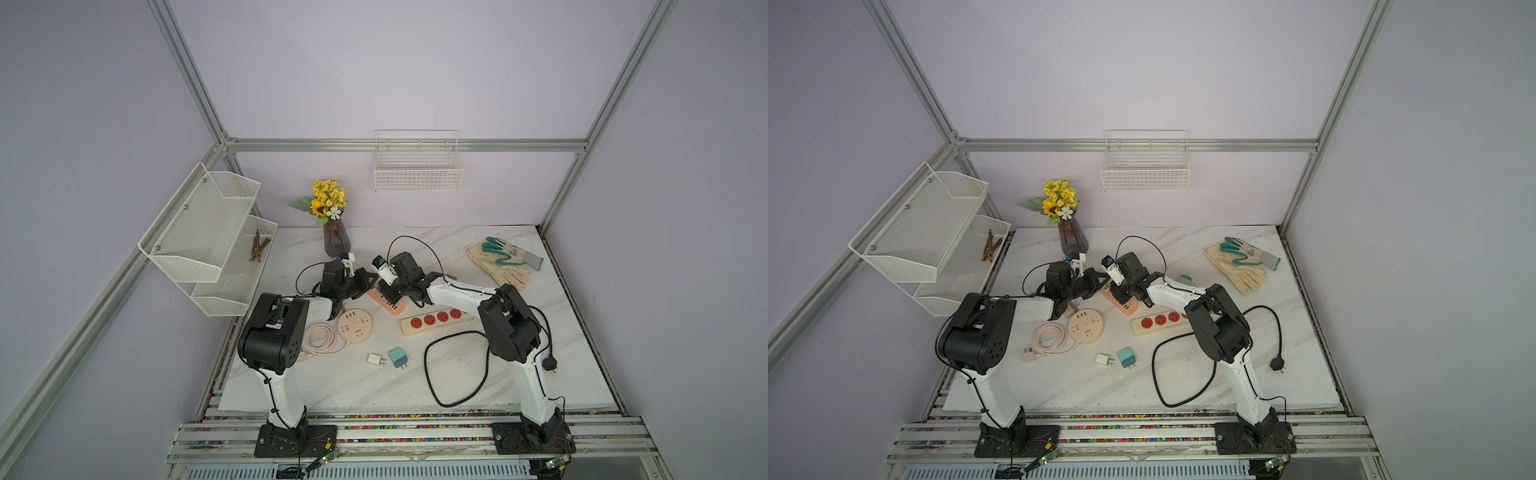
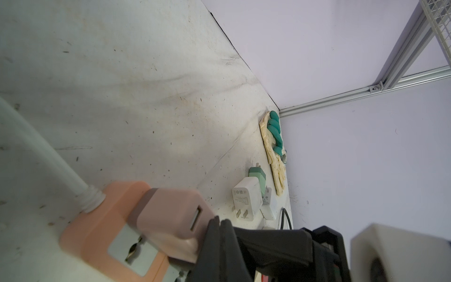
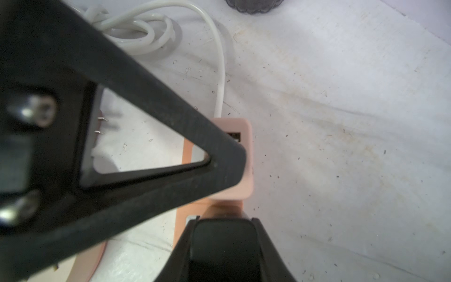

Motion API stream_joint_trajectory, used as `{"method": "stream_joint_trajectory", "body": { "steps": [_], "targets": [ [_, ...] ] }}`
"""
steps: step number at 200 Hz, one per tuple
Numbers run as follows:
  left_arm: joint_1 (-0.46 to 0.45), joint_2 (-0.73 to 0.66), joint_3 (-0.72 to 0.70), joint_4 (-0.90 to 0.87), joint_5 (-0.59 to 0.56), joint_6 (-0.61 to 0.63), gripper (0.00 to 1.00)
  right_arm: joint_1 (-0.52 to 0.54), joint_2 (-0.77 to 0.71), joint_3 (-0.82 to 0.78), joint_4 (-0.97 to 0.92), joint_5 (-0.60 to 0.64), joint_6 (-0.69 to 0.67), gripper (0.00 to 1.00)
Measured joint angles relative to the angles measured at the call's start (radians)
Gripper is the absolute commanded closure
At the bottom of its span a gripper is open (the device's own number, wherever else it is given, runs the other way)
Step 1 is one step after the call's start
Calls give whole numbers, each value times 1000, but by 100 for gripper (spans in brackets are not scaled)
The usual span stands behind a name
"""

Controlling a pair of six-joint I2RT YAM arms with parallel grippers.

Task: Pull the plug off the socket
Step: Remove the plug from the socket.

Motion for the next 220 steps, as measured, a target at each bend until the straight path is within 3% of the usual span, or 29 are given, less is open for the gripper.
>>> {"method": "stream_joint_trajectory", "body": {
  "steps": [36, 102, 146, 207, 220],
  "targets": [
    [0, 5, -5, 5, 6, 11, 98, 0, 0, 14, -17, 5, 29, 100],
    [18, 38, -60, 159, 8, -16, 98, -14, 2, 192, -90, 6, 98, 100],
    [18, 44, -65, 192, 15, -27, 96, -21, -48, 117, -4, 34, 135, 100],
    [18, 32, 52, -11, 26, -8, 92, -101, -84, -17, 40, 30, 306, 100],
    [18, 23, 95, -99, 26, 12, 89, -121, -84, -44, 45, 19, 350, 96]
  ]
}}
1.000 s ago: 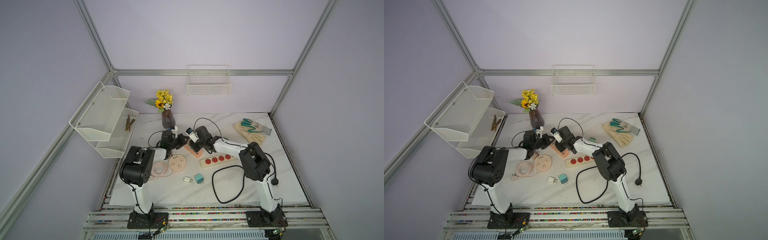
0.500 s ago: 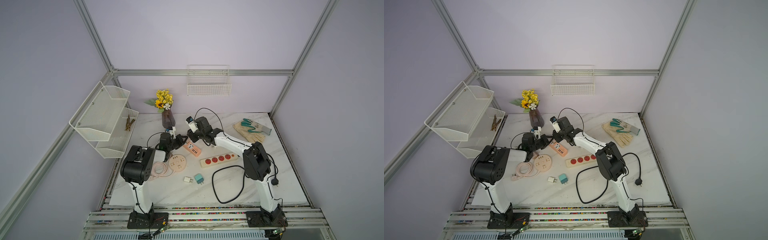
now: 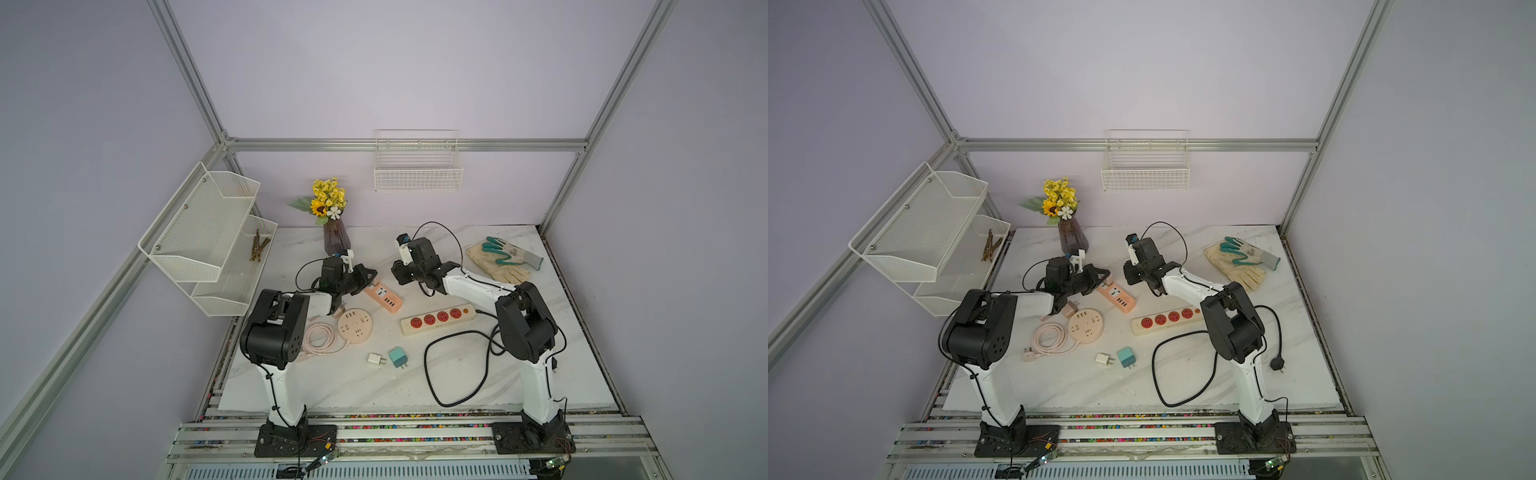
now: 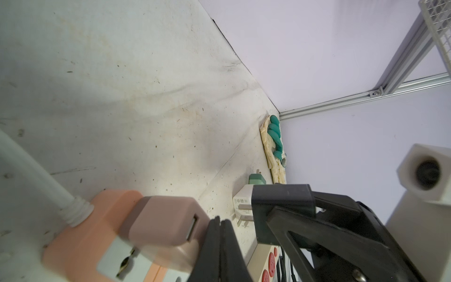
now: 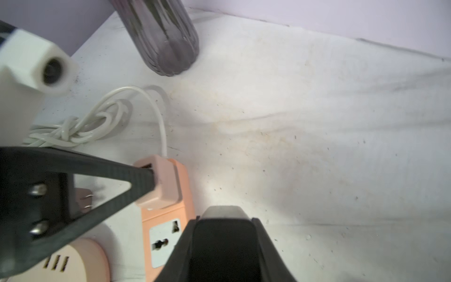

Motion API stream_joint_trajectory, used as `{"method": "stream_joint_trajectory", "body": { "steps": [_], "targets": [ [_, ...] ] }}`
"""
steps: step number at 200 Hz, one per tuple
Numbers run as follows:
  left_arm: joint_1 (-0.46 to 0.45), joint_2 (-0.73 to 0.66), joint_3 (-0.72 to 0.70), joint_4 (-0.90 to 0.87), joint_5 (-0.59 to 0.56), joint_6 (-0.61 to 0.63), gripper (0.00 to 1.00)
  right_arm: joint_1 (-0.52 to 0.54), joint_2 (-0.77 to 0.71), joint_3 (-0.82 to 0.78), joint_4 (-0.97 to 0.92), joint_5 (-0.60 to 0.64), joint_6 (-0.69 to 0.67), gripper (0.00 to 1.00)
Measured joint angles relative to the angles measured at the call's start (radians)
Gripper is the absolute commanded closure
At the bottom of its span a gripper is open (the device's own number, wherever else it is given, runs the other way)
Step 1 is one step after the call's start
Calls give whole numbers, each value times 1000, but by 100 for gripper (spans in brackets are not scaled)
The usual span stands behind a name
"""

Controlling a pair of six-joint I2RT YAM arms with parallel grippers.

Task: Pull the plug off the socket
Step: Remove the plug from the socket, then place the plug at the center of the board.

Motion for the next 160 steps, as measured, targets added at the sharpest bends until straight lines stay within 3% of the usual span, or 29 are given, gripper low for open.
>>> {"method": "stream_joint_trajectory", "body": {
  "steps": [32, 67, 125, 160],
  "targets": [
    [-5, -34, 106, -245, -23, 65, 79, -53, 4, -27, 13, -85, 90, 91],
    [-12, -105, 194, -422, -92, 160, 57, -92, 27, -29, 44, -161, 183, 80],
    [-13, -268, 157, -521, -273, 447, 56, -117, 82, -30, 50, -225, 276, 52],
    [-21, -270, 153, -618, -327, 665, 52, -122, 96, 2, -12, -213, 292, 45]
  ]
}}
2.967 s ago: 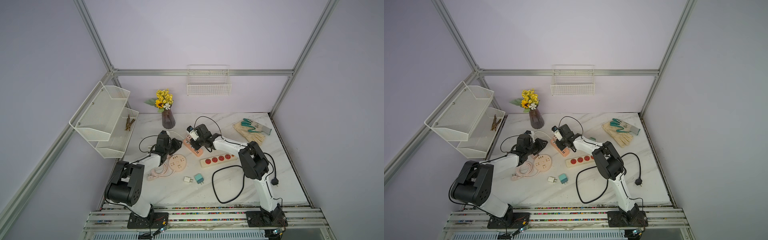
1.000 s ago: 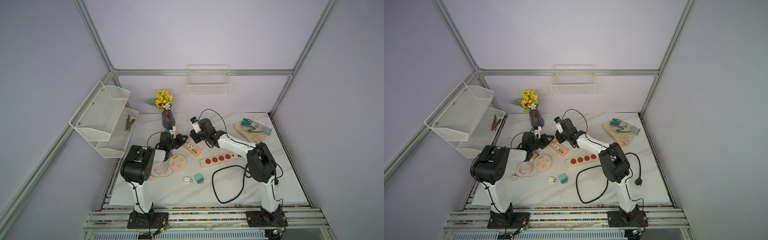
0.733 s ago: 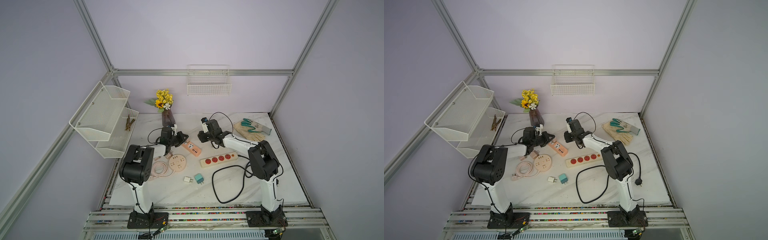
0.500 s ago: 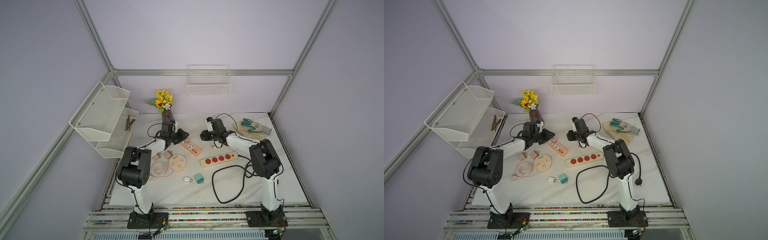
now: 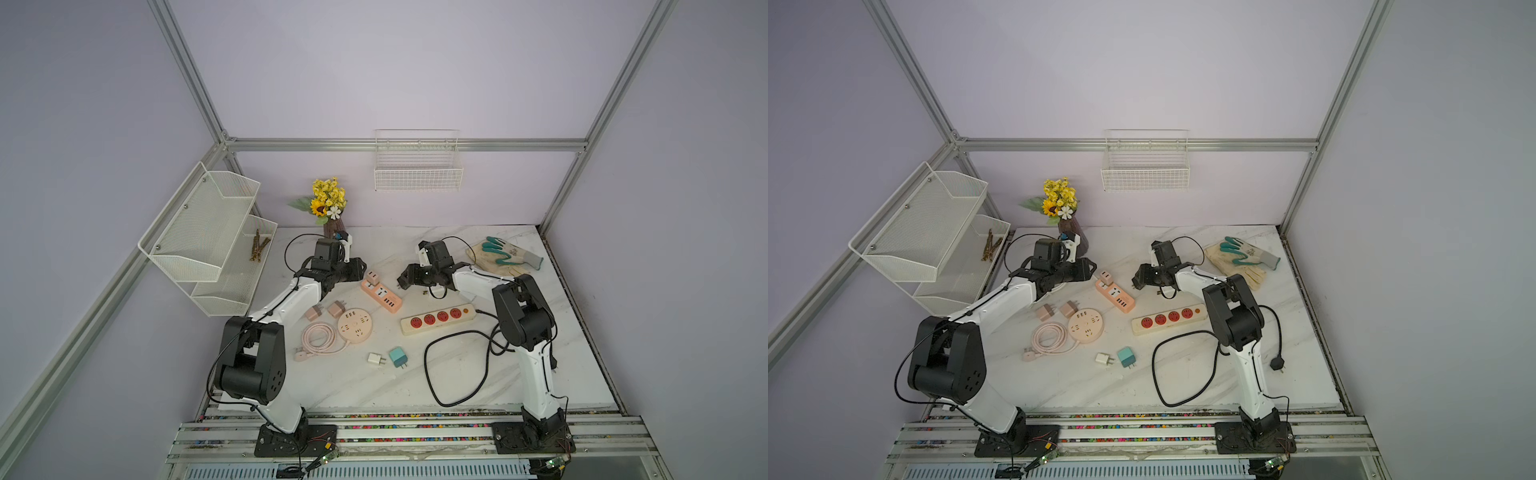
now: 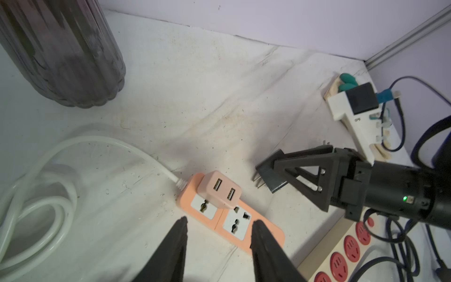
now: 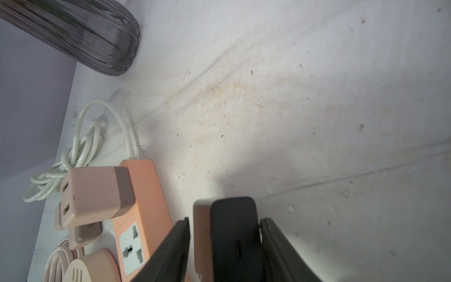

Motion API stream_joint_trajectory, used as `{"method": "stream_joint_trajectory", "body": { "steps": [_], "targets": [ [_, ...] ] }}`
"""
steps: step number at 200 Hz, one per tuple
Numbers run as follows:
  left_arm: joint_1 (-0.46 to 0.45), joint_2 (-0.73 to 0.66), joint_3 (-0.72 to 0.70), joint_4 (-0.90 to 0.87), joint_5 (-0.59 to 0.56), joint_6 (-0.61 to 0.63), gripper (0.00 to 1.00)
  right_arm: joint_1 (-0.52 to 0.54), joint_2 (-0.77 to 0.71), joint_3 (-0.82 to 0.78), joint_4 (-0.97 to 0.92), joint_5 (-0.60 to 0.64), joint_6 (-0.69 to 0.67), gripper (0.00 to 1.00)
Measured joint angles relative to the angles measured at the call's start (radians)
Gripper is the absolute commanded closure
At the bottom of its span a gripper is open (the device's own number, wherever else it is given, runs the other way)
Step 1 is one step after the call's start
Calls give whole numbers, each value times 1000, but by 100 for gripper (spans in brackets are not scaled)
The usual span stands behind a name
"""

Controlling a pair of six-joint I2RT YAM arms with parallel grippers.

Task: Pull the plug off the socket
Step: Place the plug at the center of the board, then remove the plug from the socket.

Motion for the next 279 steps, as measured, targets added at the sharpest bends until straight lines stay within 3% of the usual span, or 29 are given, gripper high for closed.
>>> {"method": "stream_joint_trajectory", "body": {
  "steps": [36, 48, 80, 107, 159, 195, 279],
  "targets": [
    [-16, 0, 0, -44, -31, 193, 49, 0, -22, 10, -59, 68, 10, 43],
    [-19, 2, 5, -62, -39, 249, 44, 0, -53, -11, -63, 77, 20, 43],
    [-26, 45, 62, -126, -80, 399, 34, 0, -168, -103, -9, 5, 77, 49],
    [-32, 70, 67, -154, -109, 493, 29, 12, -188, -144, 92, -83, 152, 61],
    [-41, 155, 106, -164, -69, 575, 27, 108, -118, -163, 220, -191, 277, 100],
    [-46, 227, 158, -143, -23, 589, 29, 158, -62, -163, 245, -211, 307, 100],
    [-46, 286, 179, -106, 27, 589, 36, 153, -27, -163, 246, -181, 299, 100]
  ]
}}
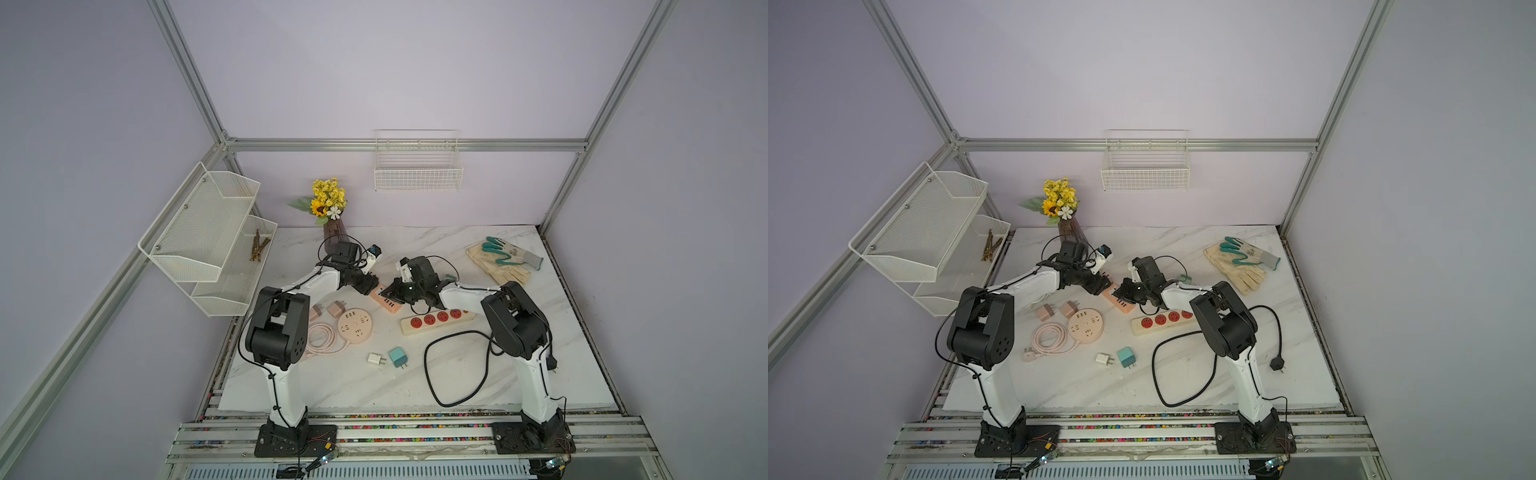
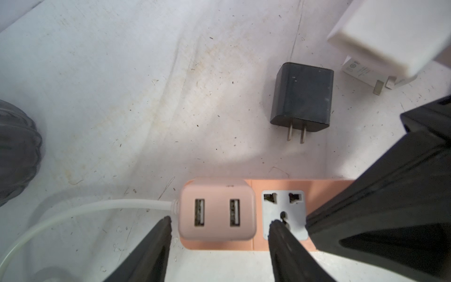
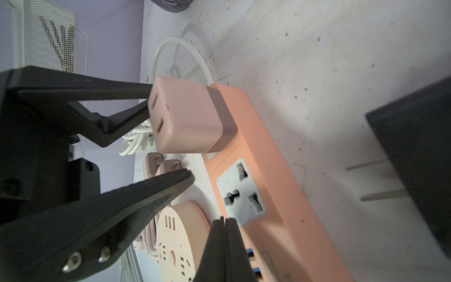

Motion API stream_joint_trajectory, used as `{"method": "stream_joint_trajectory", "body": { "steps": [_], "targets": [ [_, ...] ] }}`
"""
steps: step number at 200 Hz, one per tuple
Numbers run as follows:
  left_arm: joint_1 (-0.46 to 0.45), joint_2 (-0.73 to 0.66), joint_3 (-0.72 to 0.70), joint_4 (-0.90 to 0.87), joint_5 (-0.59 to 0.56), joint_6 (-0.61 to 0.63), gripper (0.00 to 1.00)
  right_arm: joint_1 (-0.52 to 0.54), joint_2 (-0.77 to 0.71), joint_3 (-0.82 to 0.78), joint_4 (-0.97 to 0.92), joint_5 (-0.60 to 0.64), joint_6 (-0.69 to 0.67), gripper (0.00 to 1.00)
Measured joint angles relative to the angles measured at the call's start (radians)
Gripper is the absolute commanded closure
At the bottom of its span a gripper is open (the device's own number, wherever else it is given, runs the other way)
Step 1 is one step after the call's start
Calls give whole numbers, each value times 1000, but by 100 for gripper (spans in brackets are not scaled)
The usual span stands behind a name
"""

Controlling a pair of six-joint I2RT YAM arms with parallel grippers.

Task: Pull the plug off the socket
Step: Remove the plug from the socket.

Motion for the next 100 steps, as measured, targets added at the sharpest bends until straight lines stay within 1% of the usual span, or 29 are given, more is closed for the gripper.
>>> {"method": "stream_joint_trajectory", "body": {
  "steps": [71, 100],
  "targets": [
    [0, 38, 26, 24, 23, -7, 45, 0, 5, 0, 1, 21, -15, 100],
    [0, 43, 26, 20, 27, -13, 53, 0, 5, 0, 1, 28, -17, 100]
  ]
}}
